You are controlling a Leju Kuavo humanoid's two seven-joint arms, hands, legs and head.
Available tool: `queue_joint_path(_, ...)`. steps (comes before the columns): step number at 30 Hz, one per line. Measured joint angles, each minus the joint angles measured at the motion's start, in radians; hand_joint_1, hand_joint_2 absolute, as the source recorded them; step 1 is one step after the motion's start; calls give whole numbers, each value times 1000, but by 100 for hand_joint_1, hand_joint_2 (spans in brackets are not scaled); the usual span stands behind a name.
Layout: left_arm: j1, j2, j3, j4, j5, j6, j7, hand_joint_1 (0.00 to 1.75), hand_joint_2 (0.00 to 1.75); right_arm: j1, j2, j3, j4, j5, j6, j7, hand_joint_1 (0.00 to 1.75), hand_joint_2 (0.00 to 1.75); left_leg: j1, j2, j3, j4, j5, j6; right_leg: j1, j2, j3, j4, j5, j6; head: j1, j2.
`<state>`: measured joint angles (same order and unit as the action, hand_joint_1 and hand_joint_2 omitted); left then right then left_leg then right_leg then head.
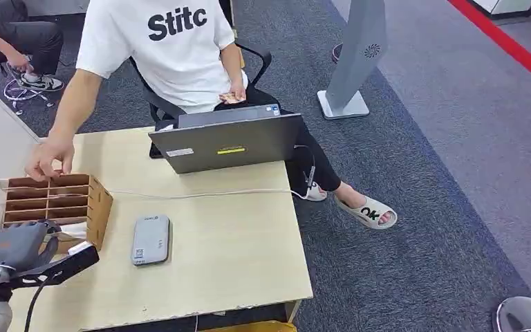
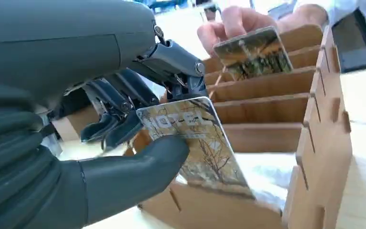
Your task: Pass the card to the sensor for recognition and then transmit it.
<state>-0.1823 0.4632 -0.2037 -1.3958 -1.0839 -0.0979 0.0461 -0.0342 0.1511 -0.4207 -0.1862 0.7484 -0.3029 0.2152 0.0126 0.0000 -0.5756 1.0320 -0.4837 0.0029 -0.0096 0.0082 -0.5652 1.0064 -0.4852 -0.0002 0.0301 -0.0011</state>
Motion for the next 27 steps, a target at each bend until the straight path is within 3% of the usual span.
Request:
queue_joint_path(2, -8, -22, 0, 0, -55, 70, 23, 175, 175, -1, 1, -7, 0, 6, -2, 0, 0, 175, 0, -1, 0, 0, 0, 0, 0, -1, 0, 0, 0, 0, 0, 0)
queue_joint_path(6, -11, -106, 9, -35, -235, 307, 71, 175, 175, -1, 6, -15, 0, 32, -3, 0, 0, 175, -1, -1, -1, 0, 0, 0, 0, -1, 1, 0, 0, 0, 1, 0)
queue_joint_path(8, -4, -140, 23, -75, -269, 378, 76, 175, 175, -1, 7, -16, 0, 45, -4, -1, 0, 175, -1, -1, -1, 0, 0, 0, 0, -1, 1, 0, 0, 0, 0, 0)
queue_joint_path(17, 22, -214, 85, -154, -262, 432, 36, 175, 175, -1, 7, -21, 0, 57, -7, -2, 0, 175, 0, -1, -1, 0, 0, 0, 0, -2, 0, 0, 0, 0, 0, 0)
queue_joint_path(22, 36, -235, 120, -192, -264, 473, 18, 175, 175, -1, 7, -21, 0, 70, -6, 0, 0, 175, 0, -1, -1, 0, 0, 0, 0, -2, 0, 0, 0, 0, 0, 0)
queue_joint_path(24, 41, -240, 136, -201, -315, 509, 18, 175, 175, -1, 7, -21, 0, 80, -5, 0, 0, 175, 0, -1, -1, 0, 0, 0, 0, -2, 0, 0, 0, 0, 0, 0)
queue_joint_path(27, 33, -235, 172, -199, -341, 505, 38, 175, 175, -1, 7, -21, 0, 90, -3, -1, 0, 175, 0, -1, -1, 0, 0, 0, 0, -2, 0, 0, 0, 0, 0, 0)
